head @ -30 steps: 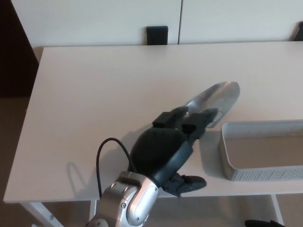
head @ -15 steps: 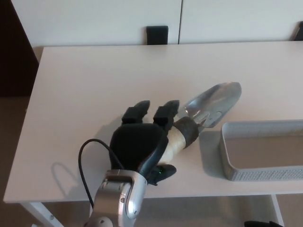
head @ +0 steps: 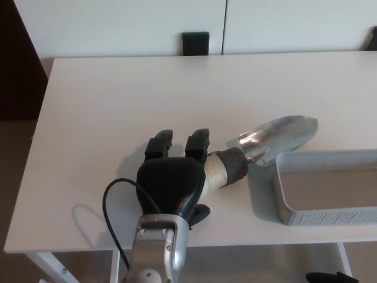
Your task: The robot walks towards a desk on which a shovel is kept on the left hand side and a container is kept on the right hand side. The robot picks up the shovel using its left hand and places it in the container.
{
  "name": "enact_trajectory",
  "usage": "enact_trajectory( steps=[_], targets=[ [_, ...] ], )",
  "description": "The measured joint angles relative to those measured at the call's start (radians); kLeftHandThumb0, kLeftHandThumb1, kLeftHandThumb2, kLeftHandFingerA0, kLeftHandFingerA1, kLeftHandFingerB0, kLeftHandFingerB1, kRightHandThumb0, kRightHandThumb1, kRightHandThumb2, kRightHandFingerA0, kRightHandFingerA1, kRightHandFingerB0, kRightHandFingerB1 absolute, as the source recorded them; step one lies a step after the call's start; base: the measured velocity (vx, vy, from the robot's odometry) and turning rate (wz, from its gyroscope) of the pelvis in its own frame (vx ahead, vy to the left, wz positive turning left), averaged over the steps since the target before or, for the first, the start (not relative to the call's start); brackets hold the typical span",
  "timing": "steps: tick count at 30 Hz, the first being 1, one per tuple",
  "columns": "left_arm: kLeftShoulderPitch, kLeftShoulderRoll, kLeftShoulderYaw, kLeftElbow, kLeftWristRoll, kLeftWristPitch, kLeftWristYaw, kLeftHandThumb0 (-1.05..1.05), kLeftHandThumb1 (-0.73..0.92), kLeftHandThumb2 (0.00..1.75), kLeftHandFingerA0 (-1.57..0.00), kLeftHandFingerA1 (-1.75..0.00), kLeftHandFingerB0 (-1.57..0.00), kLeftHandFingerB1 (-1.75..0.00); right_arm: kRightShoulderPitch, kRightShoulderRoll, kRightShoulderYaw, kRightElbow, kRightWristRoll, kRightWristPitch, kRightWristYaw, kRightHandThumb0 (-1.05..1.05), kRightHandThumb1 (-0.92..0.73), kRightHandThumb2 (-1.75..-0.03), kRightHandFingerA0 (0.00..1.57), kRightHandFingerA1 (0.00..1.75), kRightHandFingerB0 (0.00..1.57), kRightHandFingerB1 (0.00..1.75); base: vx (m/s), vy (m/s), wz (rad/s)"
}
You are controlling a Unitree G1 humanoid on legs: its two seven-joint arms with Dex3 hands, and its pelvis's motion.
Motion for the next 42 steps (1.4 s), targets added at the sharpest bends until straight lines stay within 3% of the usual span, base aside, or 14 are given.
enact_trajectory(
  steps=[9,11,16,19,20,21,22,24,27,28,34,35,39,42],
  targets=[
    [-0.038,0.002,-0.001,0.016,-0.030,0.010,-0.005,-0.62,0.40,0.68,-0.11,-0.39,-0.06,-0.28,-0.003,-0.005,0.006,-0.013,-0.003,0.005,0.000,-0.30,-0.55,-0.56,0.69,0.51,0.37,0.41,0.00,0.000,0.00],
    [-0.050,0.009,0.012,0.011,-0.058,-0.001,-0.026,-0.31,0.25,0.84,0.00,-0.48,0.00,-0.48,-0.006,-0.005,0.008,-0.014,-0.003,0.007,0.000,-0.31,-0.56,-0.56,0.68,0.51,0.36,0.41,0.00,0.000,0.00],
    [-0.079,0.018,0.048,0.014,-0.137,-0.039,-0.071,-0.71,0.44,0.73,-0.54,-0.52,-0.19,-0.37,-0.013,-0.005,0.009,-0.015,-0.003,0.011,0.000,-0.40,-0.46,-0.71,0.59,0.57,0.32,0.47,0.00,0.000,0.00],
    [-0.100,0.026,0.072,0.041,-0.179,-0.060,-0.095,-0.59,0.52,0.57,-0.63,-0.47,-0.23,-0.29,-0.014,-0.005,0.010,-0.018,-0.003,0.016,0.000,-0.40,-0.46,-0.71,0.59,0.56,0.32,0.47,0.00,0.000,0.00],
    [-0.109,0.030,0.079,0.052,-0.193,-0.064,-0.105,-0.34,0.30,0.85,-0.62,-0.71,-0.08,-0.46,-0.015,-0.005,0.010,-0.019,-0.003,0.017,0.000,-0.40,-0.47,-0.71,0.59,0.57,0.32,0.47,0.00,0.000,0.00],
    [-0.119,0.033,0.088,0.067,-0.209,-0.070,-0.117,-0.55,0.51,0.56,-0.69,-0.52,-0.24,-0.29,-0.016,-0.005,0.010,-0.020,-0.003,0.019,0.000,-0.40,-0.47,-0.71,0.59,0.57,0.32,0.47,0.00,0.000,0.00],
    [-0.129,0.034,0.100,0.080,-0.223,-0.075,-0.126,-0.35,0.30,0.85,-0.61,-0.71,-0.08,-0.45,-0.016,-0.005,0.010,-0.020,-0.003,0.020,0.000,-0.39,-0.47,-0.70,0.59,0.57,0.32,0.47,0.00,0.000,0.00],
    [-0.159,0.037,0.121,0.108,-0.248,-0.086,-0.143,-0.56,0.50,0.56,-0.73,-0.62,-0.26,-0.30,-0.018,-0.005,0.011,-0.022,-0.003,0.022,0.001,-0.41,-0.46,-0.71,0.57,0.56,0.32,0.47,0.00,0.000,0.00],
    [-0.215,0.048,0.151,0.171,-0.285,-0.109,-0.167,-0.34,0.28,0.84,-0.57,-0.70,-0.09,-0.45,-0.020,-0.005,0.013,-0.025,-0.004,0.026,0.001,-0.41,-0.46,-0.71,0.58,0.56,0.32,0.47,0.00,0.000,0.00],
    [-0.232,0.051,0.157,0.192,-0.294,-0.117,-0.172,-0.58,0.49,0.56,-0.61,-0.60,-0.27,-0.30,-0.020,-0.005,0.014,-0.025,-0.005,0.027,0.001,-0.41,-0.47,-0.71,0.58,0.56,0.32,0.47,0.00,0.000,0.00],
    [-0.324,0.076,0.177,0.331,-0.346,-0.189,-0.191,-0.43,0.51,0.56,-0.56,-0.45,-0.31,-0.31,-0.040,-0.006,0.027,-0.028,-0.011,0.040,0.001,-0.42,-0.46,-0.71,0.57,0.56,0.33,0.47,0.00,0.000,0.00],
    [-0.337,0.078,0.179,0.355,-0.353,-0.205,-0.191,-0.34,0.58,0.57,-0.69,-0.80,-0.37,-0.33,-0.044,-0.007,0.030,-0.027,-0.012,0.042,0.002,-0.42,-0.45,-0.71,0.57,0.56,0.33,0.48,0.00,0.000,0.00],
    [-0.380,0.088,0.168,0.426,-0.363,-0.253,-0.188,-0.14,0.60,0.57,-0.94,-0.52,-0.76,-0.46,-0.057,-0.008,0.035,-0.028,-0.015,0.049,0.006,-0.42,-0.46,-0.71,0.56,0.55,0.33,0.47,0.00,0.000,0.00],
    [-0.411,0.103,0.148,0.476,-0.368,-0.286,-0.188,-0.17,0.75,0.61,-0.99,-0.88,-0.71,-0.99,-0.061,-0.014,0.039,-0.035,-0.018,0.057,0.008,-0.42,-0.46,-0.71,0.58,0.56,0.34,0.48,0.00,0.000,0.00]
  ],
)
